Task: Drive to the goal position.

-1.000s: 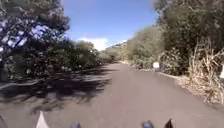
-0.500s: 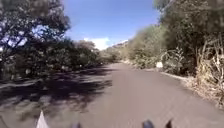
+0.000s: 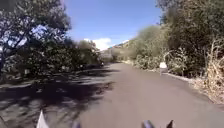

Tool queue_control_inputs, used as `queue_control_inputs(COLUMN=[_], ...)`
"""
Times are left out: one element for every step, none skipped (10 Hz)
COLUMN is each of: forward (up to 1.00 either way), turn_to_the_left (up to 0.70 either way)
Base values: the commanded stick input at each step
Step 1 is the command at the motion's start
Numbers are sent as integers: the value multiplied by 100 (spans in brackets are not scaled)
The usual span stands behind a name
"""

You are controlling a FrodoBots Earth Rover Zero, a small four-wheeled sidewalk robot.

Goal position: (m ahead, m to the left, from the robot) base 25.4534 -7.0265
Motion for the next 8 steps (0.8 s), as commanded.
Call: queue_control_inputs(forward=[50, 50, 50, 50, 50, 50, 50, 50], turn_to_the_left=[0, 0, 0, 0, 0, 0, 0, 0])
